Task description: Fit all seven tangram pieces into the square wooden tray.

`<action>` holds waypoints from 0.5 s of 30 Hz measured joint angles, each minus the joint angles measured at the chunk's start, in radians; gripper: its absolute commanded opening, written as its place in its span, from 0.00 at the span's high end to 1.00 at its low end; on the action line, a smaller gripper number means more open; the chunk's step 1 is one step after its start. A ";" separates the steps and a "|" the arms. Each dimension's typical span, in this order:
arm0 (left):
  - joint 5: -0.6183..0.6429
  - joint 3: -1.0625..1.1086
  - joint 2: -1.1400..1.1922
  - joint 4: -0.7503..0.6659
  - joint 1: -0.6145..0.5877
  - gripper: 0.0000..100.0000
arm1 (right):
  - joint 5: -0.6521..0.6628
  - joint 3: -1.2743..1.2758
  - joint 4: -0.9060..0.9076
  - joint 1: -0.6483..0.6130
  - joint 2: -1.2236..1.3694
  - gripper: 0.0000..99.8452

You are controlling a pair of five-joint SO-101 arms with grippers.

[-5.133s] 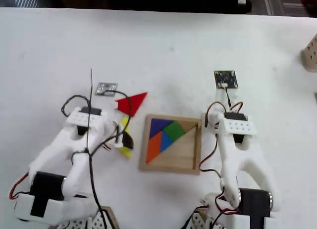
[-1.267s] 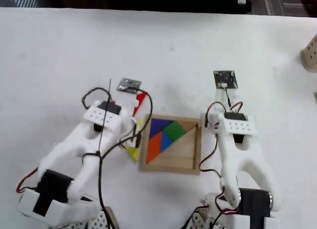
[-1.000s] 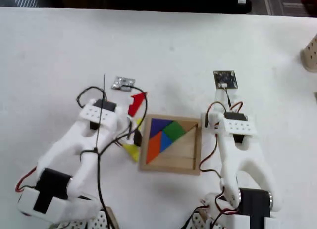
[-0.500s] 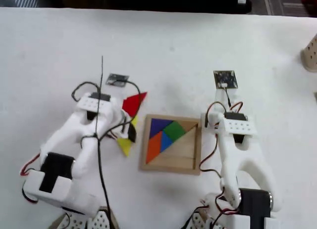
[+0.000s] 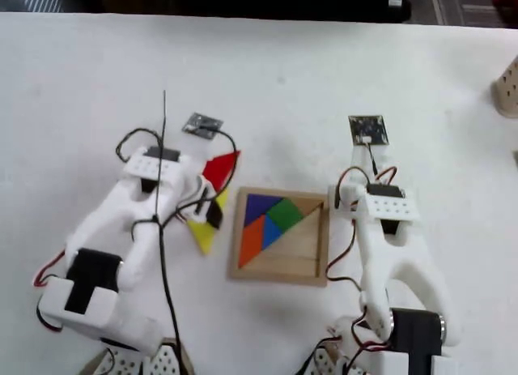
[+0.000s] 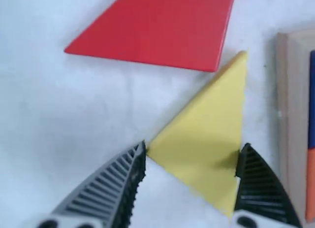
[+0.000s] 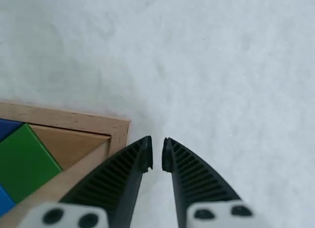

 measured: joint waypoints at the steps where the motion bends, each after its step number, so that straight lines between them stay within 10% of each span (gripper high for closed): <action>1: 0.000 0.000 0.003 -0.014 0.000 0.69 | 0.000 0.000 0.000 0.000 0.000 0.95; 15: 0.000 0.002 0.003 -0.060 0.000 0.69 | 0.000 0.000 0.000 0.000 0.000 0.96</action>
